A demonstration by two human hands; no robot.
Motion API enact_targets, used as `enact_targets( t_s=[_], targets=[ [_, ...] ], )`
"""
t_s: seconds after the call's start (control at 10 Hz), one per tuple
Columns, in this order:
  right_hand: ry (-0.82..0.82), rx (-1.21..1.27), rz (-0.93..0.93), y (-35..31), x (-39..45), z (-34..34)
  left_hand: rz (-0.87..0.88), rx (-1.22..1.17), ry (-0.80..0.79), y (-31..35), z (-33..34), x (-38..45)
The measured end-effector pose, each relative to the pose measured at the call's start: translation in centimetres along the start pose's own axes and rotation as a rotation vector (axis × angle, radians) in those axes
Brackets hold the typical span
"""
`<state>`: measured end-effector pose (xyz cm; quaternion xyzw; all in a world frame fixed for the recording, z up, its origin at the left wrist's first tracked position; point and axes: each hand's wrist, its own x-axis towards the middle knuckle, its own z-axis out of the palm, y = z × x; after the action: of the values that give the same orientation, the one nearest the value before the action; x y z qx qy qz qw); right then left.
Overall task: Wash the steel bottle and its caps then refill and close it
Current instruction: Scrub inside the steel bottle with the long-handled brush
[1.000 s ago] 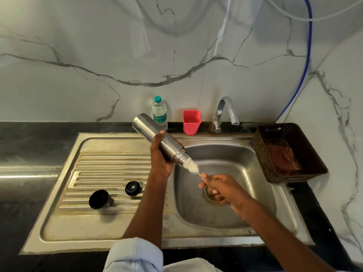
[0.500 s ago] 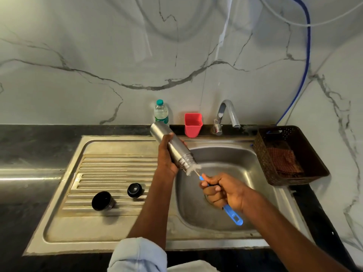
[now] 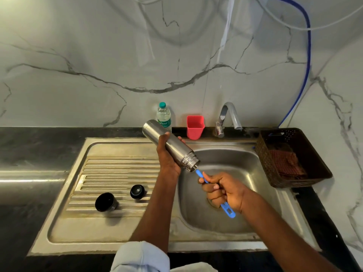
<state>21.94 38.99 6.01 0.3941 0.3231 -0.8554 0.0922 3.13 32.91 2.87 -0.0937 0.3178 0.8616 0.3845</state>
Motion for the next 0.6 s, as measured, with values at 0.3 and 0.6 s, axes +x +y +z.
enact_targets(
  t_s=[0.3,0.6],
  targets=[
    [0.942,-1.598,-0.799,3.6,0.7,0.1,0.059,0.008,0.113,0.2,-0.1,-0.5],
    [0.432,-0.725,-0.455,1.2,-1.0,0.2,0.075,0.093,0.079,0.8,-0.1,-0.9]
  ],
)
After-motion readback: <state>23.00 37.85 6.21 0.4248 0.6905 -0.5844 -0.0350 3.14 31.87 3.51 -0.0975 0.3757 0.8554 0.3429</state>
